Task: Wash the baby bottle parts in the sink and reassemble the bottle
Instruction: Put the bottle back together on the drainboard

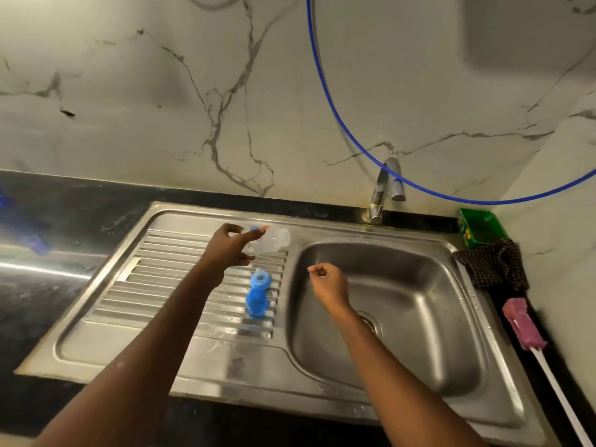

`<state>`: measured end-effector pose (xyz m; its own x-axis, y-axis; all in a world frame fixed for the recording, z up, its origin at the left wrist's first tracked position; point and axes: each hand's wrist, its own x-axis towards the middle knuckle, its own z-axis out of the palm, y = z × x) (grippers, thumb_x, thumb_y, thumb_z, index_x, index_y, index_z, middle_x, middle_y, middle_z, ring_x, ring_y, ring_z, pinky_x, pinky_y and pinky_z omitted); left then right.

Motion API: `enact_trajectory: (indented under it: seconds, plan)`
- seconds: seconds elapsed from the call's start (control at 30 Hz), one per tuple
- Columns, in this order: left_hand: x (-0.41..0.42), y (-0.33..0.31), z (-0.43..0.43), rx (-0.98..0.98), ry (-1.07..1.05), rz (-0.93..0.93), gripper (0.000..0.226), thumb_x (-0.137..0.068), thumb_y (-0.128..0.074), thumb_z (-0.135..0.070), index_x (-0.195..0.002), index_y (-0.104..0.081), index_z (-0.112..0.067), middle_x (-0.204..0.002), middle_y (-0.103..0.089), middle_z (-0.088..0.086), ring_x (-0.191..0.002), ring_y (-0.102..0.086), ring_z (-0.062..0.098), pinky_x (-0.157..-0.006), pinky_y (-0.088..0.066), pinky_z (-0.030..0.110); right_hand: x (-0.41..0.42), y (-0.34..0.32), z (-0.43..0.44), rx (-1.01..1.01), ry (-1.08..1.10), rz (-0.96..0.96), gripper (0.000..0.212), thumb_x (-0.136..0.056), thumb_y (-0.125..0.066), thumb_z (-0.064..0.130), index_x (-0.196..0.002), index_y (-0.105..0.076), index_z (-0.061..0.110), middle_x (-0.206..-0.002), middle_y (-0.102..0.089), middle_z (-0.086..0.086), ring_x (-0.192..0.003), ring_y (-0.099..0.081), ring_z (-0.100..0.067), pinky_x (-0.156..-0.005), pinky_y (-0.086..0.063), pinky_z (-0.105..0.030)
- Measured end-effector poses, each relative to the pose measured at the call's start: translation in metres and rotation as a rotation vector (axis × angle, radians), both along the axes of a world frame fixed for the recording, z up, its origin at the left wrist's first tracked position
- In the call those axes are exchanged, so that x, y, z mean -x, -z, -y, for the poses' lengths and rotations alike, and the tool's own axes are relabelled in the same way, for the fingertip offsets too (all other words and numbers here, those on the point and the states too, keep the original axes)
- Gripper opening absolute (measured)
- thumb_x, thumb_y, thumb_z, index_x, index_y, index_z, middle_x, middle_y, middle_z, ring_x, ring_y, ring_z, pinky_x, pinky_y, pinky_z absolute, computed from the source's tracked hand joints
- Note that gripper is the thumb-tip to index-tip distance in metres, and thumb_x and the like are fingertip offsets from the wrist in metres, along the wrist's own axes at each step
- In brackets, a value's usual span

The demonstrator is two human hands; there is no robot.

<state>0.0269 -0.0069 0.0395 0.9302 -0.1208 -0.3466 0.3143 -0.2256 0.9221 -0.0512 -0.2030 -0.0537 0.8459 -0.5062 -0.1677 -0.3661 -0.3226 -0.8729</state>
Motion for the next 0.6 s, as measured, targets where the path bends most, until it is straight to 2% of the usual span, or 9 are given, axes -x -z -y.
enact_trajectory:
  seconds: [0.1,0.17,0.2,0.23,0.3,0.33,0.4,0.5,0.6]
  plan:
    - [-0.004,0.001,0.014,0.085,0.156,-0.052,0.054,-0.079,-0.076,-0.04,-0.118,-0.054,-0.012,-0.115,-0.063,0.02,-0.09,-0.071,0.03,-0.07,-0.061,0.033,0.005,0.013,0.016,-0.039,0.192,0.004,0.009,-0.084,-0.062,0.02,-0.079,-0.07,0.02,-0.088,-0.073,-0.008,-0.086,-0.066,-0.027,-0.078,-0.053,-0.036]
    - [-0.006,0.006,0.027,0.231,0.253,-0.154,0.053,-0.081,-0.074,-0.04,-0.121,-0.058,-0.01,-0.116,-0.064,0.021,-0.087,-0.07,0.027,-0.077,-0.06,0.036,0.011,0.027,0.034,-0.062,0.282,-0.015,0.017,-0.082,-0.062,0.03,-0.068,-0.064,0.022,-0.08,-0.072,-0.009,-0.081,-0.066,-0.033,-0.076,-0.055,-0.047]
    - [-0.006,0.012,0.034,0.205,0.288,-0.148,0.054,-0.079,-0.075,-0.042,-0.119,-0.06,-0.01,-0.114,-0.066,0.02,-0.087,-0.069,0.026,-0.08,-0.059,0.039,0.016,0.034,0.042,-0.072,0.32,-0.026,0.019,-0.082,-0.062,0.032,-0.067,-0.063,0.021,-0.077,-0.071,-0.009,-0.079,-0.066,-0.033,-0.075,-0.055,-0.049]
    - [-0.009,0.02,0.042,0.002,0.356,-0.038,0.054,-0.075,-0.078,-0.045,-0.116,-0.063,-0.013,-0.111,-0.067,0.016,-0.088,-0.068,0.024,-0.081,-0.059,0.04,0.021,0.037,0.05,-0.072,0.358,-0.033,0.021,-0.083,-0.062,0.033,-0.066,-0.062,0.02,-0.076,-0.071,-0.008,-0.078,-0.067,-0.032,-0.075,-0.055,-0.049]
    - [-0.013,0.032,0.053,-0.484,0.413,0.272,0.052,-0.072,-0.078,-0.052,-0.111,-0.065,-0.019,-0.103,-0.065,0.002,-0.09,-0.062,0.018,-0.075,-0.054,0.032,0.028,0.037,0.055,-0.05,0.398,-0.051,0.023,-0.084,-0.064,0.03,-0.064,-0.059,0.019,-0.075,-0.071,-0.008,-0.079,-0.068,-0.032,-0.076,-0.055,-0.044]
    - [-0.015,0.034,0.055,-0.556,0.376,0.362,0.052,-0.073,-0.076,-0.054,-0.11,-0.064,-0.021,-0.1,-0.064,-0.001,-0.09,-0.062,0.017,-0.073,-0.053,0.031,0.029,0.038,0.055,-0.031,0.389,-0.058,0.024,-0.085,-0.064,0.028,-0.063,-0.058,0.02,-0.075,-0.071,-0.008,-0.08,-0.067,-0.031,-0.075,-0.055,-0.04]
    - [-0.021,0.027,0.053,-0.48,0.296,0.377,0.052,-0.074,-0.072,-0.06,-0.109,-0.063,-0.022,-0.093,-0.065,-0.002,-0.085,-0.066,0.019,-0.075,-0.058,0.036,0.025,0.035,0.048,0.013,0.318,-0.063,0.022,-0.085,-0.065,0.025,-0.064,-0.059,0.022,-0.075,-0.069,-0.006,-0.08,-0.066,-0.029,-0.073,-0.049,-0.034]
    - [-0.031,0.015,0.04,-0.33,0.2,0.29,0.054,-0.072,-0.074,-0.06,-0.107,-0.06,-0.022,-0.09,-0.069,0.0,-0.076,-0.071,0.019,-0.071,-0.061,0.037,0.005,0.029,0.023,0.062,0.121,-0.025,0.005,-0.084,-0.067,0.015,-0.084,-0.071,0.015,-0.089,-0.073,-0.009,-0.087,-0.066,-0.024,-0.079,-0.049,-0.032]
    - [-0.037,0.015,0.019,-0.079,0.063,0.102,0.058,-0.068,-0.083,-0.05,-0.107,-0.059,-0.015,-0.096,-0.07,0.007,-0.077,-0.074,0.021,-0.068,-0.062,0.034,-0.026,0.018,-0.011,0.057,-0.141,0.039,0.019,-0.081,-0.068,0.009,-0.099,-0.072,0.012,-0.096,-0.071,-0.007,-0.087,-0.064,-0.019,-0.085,-0.051,-0.033]
